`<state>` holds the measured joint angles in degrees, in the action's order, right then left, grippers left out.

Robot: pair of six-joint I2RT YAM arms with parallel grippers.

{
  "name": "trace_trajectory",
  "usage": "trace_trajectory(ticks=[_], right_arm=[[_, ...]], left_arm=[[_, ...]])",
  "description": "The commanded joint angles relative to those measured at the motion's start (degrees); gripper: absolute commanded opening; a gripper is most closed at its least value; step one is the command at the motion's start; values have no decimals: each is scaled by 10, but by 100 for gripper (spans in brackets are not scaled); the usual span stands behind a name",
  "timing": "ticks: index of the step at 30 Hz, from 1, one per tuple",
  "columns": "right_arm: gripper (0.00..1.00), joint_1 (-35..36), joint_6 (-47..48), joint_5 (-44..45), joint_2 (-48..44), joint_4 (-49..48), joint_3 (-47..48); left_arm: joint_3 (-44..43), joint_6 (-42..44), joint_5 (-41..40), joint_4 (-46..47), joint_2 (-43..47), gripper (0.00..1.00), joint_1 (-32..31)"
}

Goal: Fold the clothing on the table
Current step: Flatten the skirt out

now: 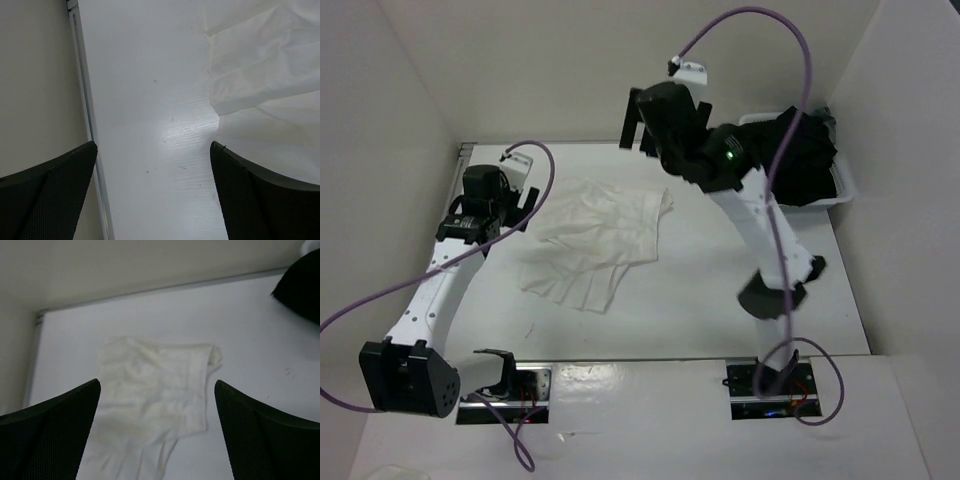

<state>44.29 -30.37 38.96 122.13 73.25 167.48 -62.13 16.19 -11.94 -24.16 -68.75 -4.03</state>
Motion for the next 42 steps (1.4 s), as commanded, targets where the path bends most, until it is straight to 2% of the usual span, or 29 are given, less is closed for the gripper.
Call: trace_trajectory(ticks=[1, 2, 3, 4, 5, 6, 7, 10, 14, 17, 20, 25, 30, 32, 35, 37, 38, 39, 42], right_arm=[[99, 88, -106, -12, -152, -46, -280], [99, 77, -116, -51, -237, -127, -421], [99, 35, -138, -111, -293, -232, -702], [99, -13, -172, -282, -351, -453, -843], [99, -68, -211, -362, -448, -550, -960], [99, -142, -266, -401, -483, -618, -1123], [99, -158, -267, -408, -508, -650, -1160], [99, -186, -184, -403, -516, -624, -1163], [99, -186, -166, -435, -478, -629, -1168], [99, -186, -190, -457, -441, -685, -1208], [99, -164, -224, -477, -379, -737, -1221], [99, -124, -280, -484, -243, -750, -1146], [99, -111, -351, -474, -216, -754, -1151], [99, -111, -364, -461, -204, -765, -1156], [99, -105, -384, -441, -175, -748, -1138], [99, -105, -415, -434, -163, -740, -1131], [96, -105, -426, -424, -155, -740, -1131], [95, -105, -441, -418, -155, -733, -1126], [90, -112, -458, -396, -132, -712, -1102]], left_arm=[[10, 1, 35, 22, 22, 99, -3], [27, 1, 23, 39, 22, 99, -3], [59, 1, 3, 46, 22, 99, -3], [72, 15, -3, 52, 17, 99, -3], [84, 21, -3, 57, 17, 99, -3], [96, 21, -3, 63, 17, 99, -3], [116, 28, -3, 75, 25, 99, -3], [133, 45, 21, 95, 47, 99, -18], [169, 71, -17, 128, 52, 99, -55], [195, 105, -54, 155, 40, 99, -61], [225, 125, -54, 195, 27, 99, -74], [246, 164, -70, 274, -30, 99, -105], [255, 194, -78, 306, -50, 99, -115], [260, 194, -72, 311, -70, 95, -115], [248, 199, -49, 288, -95, 81, -115], [242, 185, -34, 277, -107, 66, -115], [237, 185, -34, 277, -107, 44, -115], [237, 179, -34, 277, -107, 34, -115], [256, 179, -40, 282, -95, 25, -115]])
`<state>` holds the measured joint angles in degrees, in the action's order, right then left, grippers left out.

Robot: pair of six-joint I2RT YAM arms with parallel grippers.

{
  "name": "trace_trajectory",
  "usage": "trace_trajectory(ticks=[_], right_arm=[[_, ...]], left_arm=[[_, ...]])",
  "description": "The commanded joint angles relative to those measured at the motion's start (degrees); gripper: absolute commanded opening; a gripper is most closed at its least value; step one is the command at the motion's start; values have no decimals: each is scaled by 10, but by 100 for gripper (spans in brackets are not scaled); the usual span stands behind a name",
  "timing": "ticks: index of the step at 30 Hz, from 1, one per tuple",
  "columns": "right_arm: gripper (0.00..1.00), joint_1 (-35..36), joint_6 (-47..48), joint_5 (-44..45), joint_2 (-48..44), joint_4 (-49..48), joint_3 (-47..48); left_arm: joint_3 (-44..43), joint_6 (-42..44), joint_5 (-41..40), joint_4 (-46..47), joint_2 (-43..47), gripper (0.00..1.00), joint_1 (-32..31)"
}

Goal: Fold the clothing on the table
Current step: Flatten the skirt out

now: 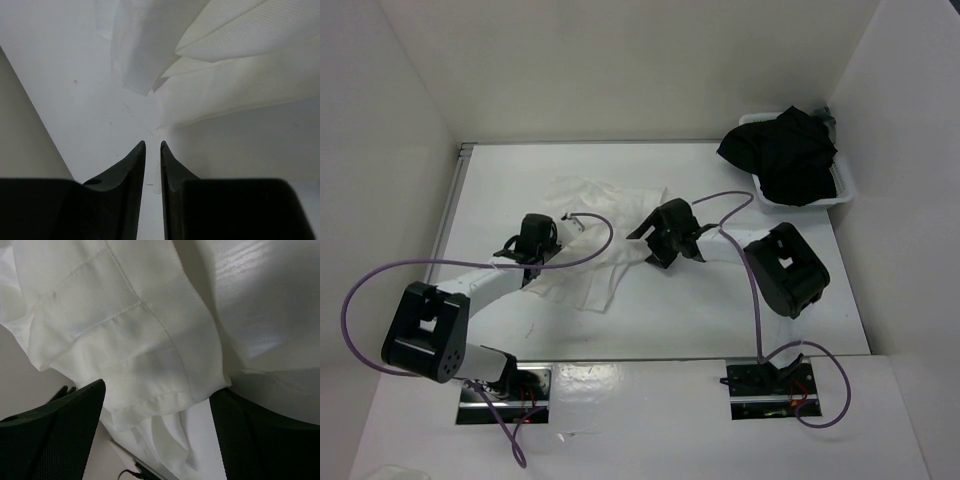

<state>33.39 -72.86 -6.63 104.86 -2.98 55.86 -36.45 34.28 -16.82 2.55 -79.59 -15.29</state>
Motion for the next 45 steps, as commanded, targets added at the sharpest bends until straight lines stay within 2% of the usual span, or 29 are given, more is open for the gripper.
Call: trace_trajectory(ticks=[1, 4, 8, 10, 11, 12, 15, 17, 20, 22, 23, 24, 26, 28, 29, 33, 36, 38, 42, 45], right_arm=[[88, -3, -39, 60, 48, 55, 20], [83, -9, -68, 60, 68, 70, 26], [66, -20, -73, 66, 69, 70, 20], [47, -28, -73, 55, 83, 82, 40], [37, -33, -73, 55, 83, 91, 45], [20, -33, -68, 55, 89, 98, 52], [1, -33, -68, 49, 89, 98, 52], [0, -33, -48, 59, 83, 98, 52], [0, -28, 5, 87, 50, 120, 72], [0, -12, 69, 101, 23, 129, 98], [0, -2, 144, 117, -9, 146, 147], [0, 21, 186, 138, -27, 167, 175], [0, 31, 238, 184, -88, 254, 238], [0, 23, 275, 146, -147, 287, 230], [0, 15, 275, 126, -212, 287, 220], [0, -46, 321, -16, -296, 288, 202], [0, -52, 321, -24, -316, 357, 215], [0, -52, 288, -43, -347, 373, 160], [0, -58, 192, -43, -505, 378, -10], [0, -58, 157, -15, -569, 403, -65]], left_arm=[[4, -2, 9, 15, 14, 24, -3], [11, 3, 20, -9, 37, 20, -14], [26, -3, 36, -54, 80, 22, -26], [26, -17, 42, -84, 105, 28, -32], [17, -17, 48, -94, 111, 51, -39], [4, -26, 48, -104, 123, 65, -39], [-7, -20, 59, -118, 134, 85, -39], [6, 10, 55, -92, 134, 90, -47], [25, 46, 21, -28, 96, 92, -53], [-13, 3, 1, -52, 82, 92, -44], [-40, -20, 9, -76, 77, 92, -34], [-104, -44, 42, -103, 77, 92, -26], [-164, -92, 75, -171, 82, 92, -11], [-229, -107, 93, -200, 88, 93, -11], [-246, -113, 98, -200, 88, 93, -11], [-303, -108, 87, -224, 72, 94, -28], [-313, -108, 87, -216, 46, 95, -40], [-325, -108, 94, -210, 38, 95, -62], [-368, -108, 128, -223, -11, 96, -114], [-400, -96, 143, -236, -52, 96, -158]])
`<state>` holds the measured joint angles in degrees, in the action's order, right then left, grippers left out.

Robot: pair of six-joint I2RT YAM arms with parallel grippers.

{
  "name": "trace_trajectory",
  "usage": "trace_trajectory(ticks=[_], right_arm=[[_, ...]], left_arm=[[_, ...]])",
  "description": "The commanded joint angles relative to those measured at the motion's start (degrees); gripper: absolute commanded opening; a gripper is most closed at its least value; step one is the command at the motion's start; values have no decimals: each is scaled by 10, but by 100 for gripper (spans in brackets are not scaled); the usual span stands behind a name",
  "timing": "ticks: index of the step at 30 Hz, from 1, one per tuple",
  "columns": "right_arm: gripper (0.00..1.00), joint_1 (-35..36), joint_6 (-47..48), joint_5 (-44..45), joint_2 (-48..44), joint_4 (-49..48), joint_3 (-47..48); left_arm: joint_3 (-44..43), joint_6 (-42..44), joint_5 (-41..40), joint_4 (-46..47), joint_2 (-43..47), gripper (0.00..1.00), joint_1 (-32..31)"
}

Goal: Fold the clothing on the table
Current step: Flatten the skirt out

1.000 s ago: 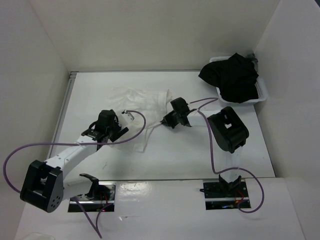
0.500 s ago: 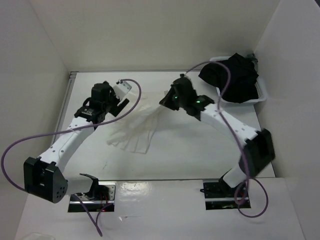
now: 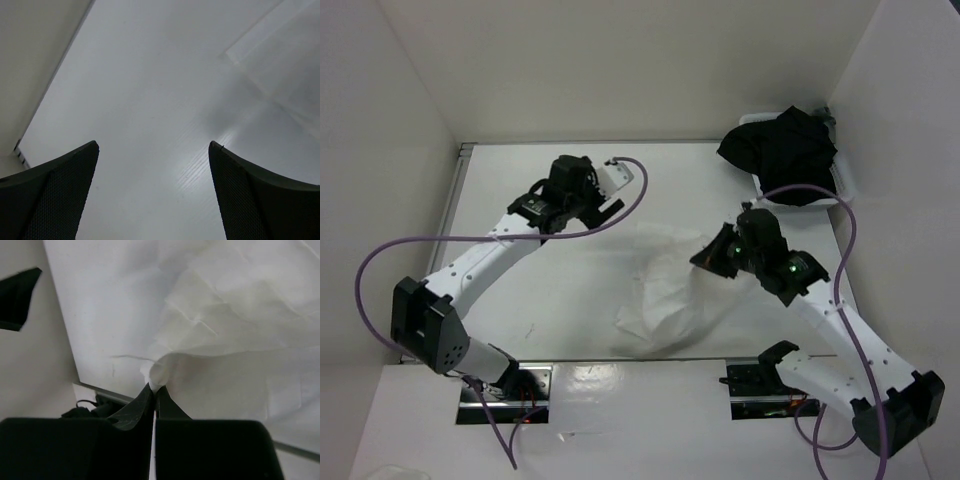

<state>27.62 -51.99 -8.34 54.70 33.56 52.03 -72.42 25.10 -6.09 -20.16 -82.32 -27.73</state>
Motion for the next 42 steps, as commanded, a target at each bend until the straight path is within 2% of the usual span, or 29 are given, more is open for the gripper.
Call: trace_trajectory(ticks=[1, 5, 10, 13, 16, 18, 22, 26, 30, 32, 33, 34, 35, 36, 37, 38, 39, 40, 42], right_arm=[[0, 0, -58, 9, -68, 46, -27], [0, 0, -52, 30, -43, 43, -7], [0, 21, -58, 42, 44, -29, 49], [0, 21, -80, 42, 55, -92, 49], [0, 21, -95, 27, 80, -138, 54], [0, 37, -101, 27, 104, -144, 73], [0, 46, -145, 36, 89, -169, 43], [0, 52, -158, 31, 69, -183, 19], [0, 58, -179, 36, 37, -189, 0], [0, 58, -179, 36, 37, -189, -8], [0, 58, -179, 27, 37, -189, -8], [0, 58, -179, 27, 37, -189, -8], [0, 58, -179, 27, 31, -184, -8], [5, 58, -174, 36, 30, -184, -8], [33, 58, -164, 43, 24, -177, -8], [47, 58, -155, 50, 23, -171, -3], [66, 58, -145, 64, 23, -152, 14], [73, 51, -133, 70, 29, -138, 25], [79, 15, -88, 70, 38, -113, 52]], left_arm=[[-47, -4, 41, -8, -35, 96, -43], [-102, -23, 127, -70, -50, 96, -82], [-157, -61, 190, -142, -45, 100, -118], [-148, -66, 227, -137, -8, 100, -145], [-112, -93, 196, -100, 6, 100, -187], [-81, -129, 154, -70, -20, 100, -187], [-69, -161, 216, -31, -35, 100, -200], [-69, -166, 86, 21, -76, 100, -216], [-69, -157, 140, 22, -81, 100, -221], [-76, -177, 128, 21, -94, 99, -221], [-82, -183, 115, 21, -103, 93, -221], [-82, -183, 103, 21, -109, 83, -221], [-82, -167, 103, 14, -109, 67, -221], [-87, -167, 103, 14, -109, 46, -221], [-87, -167, 103, 5, -104, 24, -221], [-87, -159, 96, -7, -98, 21, -221], [-87, -151, 88, -12, -90, 19, -221], [-87, -151, 88, -17, -85, 15, -221], [-75, -139, 69, -33, -66, 11, -221]])
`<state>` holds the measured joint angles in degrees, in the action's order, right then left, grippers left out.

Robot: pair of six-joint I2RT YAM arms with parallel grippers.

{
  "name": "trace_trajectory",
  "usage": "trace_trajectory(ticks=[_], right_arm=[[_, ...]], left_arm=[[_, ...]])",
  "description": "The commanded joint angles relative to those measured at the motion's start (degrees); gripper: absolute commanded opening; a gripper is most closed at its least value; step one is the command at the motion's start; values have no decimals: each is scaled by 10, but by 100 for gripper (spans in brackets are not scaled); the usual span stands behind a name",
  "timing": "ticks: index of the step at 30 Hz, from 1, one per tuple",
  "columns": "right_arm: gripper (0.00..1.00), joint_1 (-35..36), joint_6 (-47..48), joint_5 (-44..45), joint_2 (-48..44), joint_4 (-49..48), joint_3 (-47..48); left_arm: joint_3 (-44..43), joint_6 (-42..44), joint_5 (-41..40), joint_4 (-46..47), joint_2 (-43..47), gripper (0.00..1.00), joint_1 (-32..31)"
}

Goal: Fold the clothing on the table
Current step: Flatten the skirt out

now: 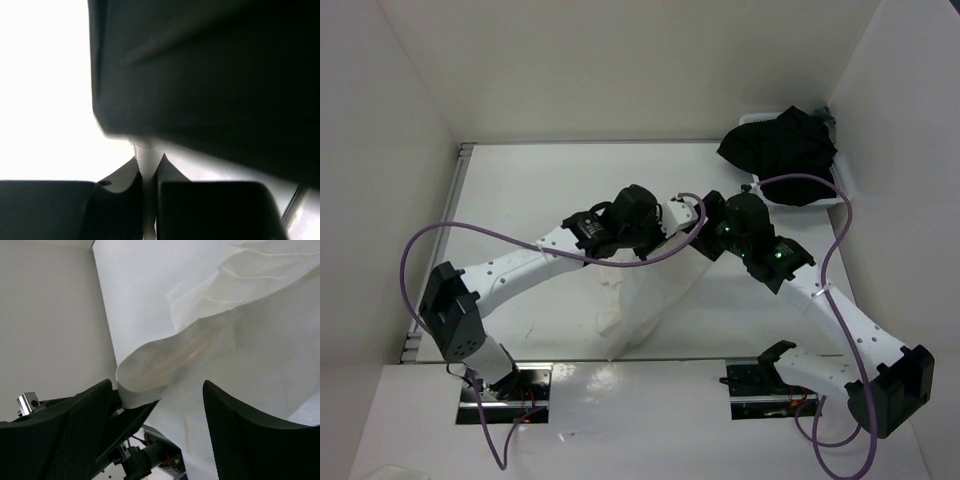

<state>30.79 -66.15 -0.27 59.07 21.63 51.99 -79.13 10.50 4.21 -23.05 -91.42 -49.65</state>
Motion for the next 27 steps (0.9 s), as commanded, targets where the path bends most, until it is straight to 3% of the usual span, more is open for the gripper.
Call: trace_trajectory(ticks=[1, 5, 6, 9, 15, 20, 27], right_arm=[[79, -34, 69, -10, -5, 35, 78], [85, -156, 154, -57, -11, 65, 96], [85, -213, 173, -77, 2, 65, 91], [87, -257, 234, -103, 80, 74, 85], [96, -257, 242, -123, 207, 33, 90], [99, -244, 191, -214, 193, -39, -33], [99, -150, 116, -204, 136, -33, -66]], left_arm=[[-2, 14, -39, -9, 32, 10, -2], [27, 42, -58, -41, 72, 8, -2], [27, 57, -50, -41, 94, 8, -2], [32, 72, -5, -67, 131, 10, -2], [36, 117, 5, -98, 150, 15, -12], [36, 117, -6, -84, 150, 15, -12], [36, 117, -23, -84, 156, 15, -12]])
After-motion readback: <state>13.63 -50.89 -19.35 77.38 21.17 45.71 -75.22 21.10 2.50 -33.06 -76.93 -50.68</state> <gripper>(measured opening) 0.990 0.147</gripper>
